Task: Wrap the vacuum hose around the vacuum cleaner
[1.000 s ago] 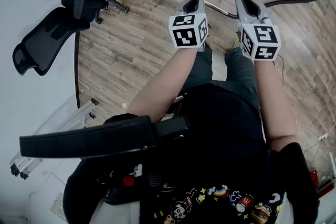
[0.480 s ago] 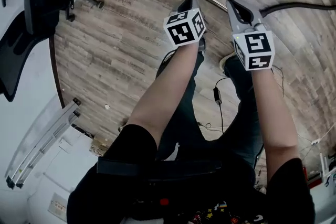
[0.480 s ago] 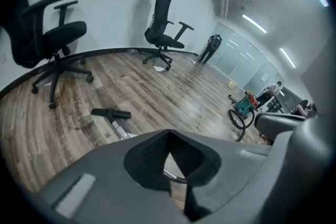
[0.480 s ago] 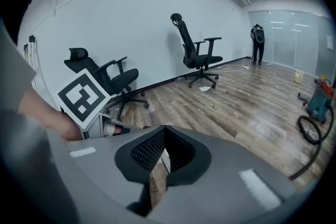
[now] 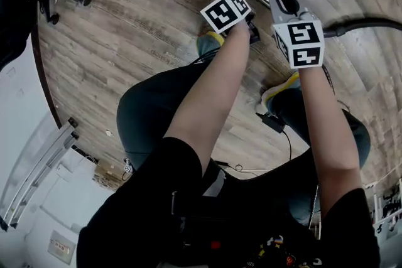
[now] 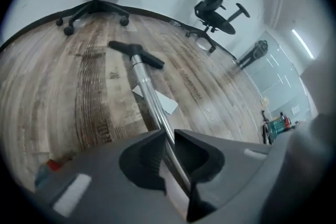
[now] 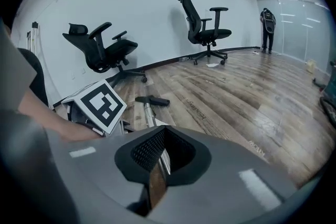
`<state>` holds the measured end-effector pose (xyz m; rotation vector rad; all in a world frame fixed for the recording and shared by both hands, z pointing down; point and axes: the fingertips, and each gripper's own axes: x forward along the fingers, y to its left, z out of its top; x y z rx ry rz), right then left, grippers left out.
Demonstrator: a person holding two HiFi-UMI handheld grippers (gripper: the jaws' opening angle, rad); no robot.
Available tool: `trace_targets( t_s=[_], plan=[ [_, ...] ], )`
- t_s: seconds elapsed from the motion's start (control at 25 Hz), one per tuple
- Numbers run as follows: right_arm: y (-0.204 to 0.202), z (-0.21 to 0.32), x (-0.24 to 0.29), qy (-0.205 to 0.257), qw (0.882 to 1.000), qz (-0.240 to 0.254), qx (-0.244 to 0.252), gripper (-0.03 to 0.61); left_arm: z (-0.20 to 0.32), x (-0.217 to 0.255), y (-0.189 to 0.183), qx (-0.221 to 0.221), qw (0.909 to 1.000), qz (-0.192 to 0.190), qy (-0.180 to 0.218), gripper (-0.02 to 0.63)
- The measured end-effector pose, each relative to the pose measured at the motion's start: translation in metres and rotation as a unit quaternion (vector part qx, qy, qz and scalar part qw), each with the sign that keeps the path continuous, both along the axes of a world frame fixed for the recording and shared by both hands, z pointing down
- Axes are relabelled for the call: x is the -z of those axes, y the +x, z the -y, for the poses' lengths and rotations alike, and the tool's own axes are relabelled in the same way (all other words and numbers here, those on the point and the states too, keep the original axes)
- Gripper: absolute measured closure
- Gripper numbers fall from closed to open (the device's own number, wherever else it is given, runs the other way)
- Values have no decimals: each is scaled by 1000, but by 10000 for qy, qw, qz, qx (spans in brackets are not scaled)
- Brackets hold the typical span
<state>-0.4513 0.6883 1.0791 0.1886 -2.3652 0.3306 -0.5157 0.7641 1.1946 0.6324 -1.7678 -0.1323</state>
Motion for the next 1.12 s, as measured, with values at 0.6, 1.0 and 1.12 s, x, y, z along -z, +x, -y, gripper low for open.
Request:
trace_targets(
  t_s=[0.6, 1.0, 1.12],
  plan=[
    [-15, 40, -93, 32, 10000, -39, 84, 557, 25, -108, -43, 1521, 9876, -243, -311, 418],
    [-10, 46, -96, -110, 9999, -51, -105, 557, 31, -101, -37, 1645, 9853, -320, -342, 446],
    [-4, 52, -71, -209, 9994, -53, -258, 557, 52, -65, -29, 1236, 9918, -232, -244, 445]
  ],
)
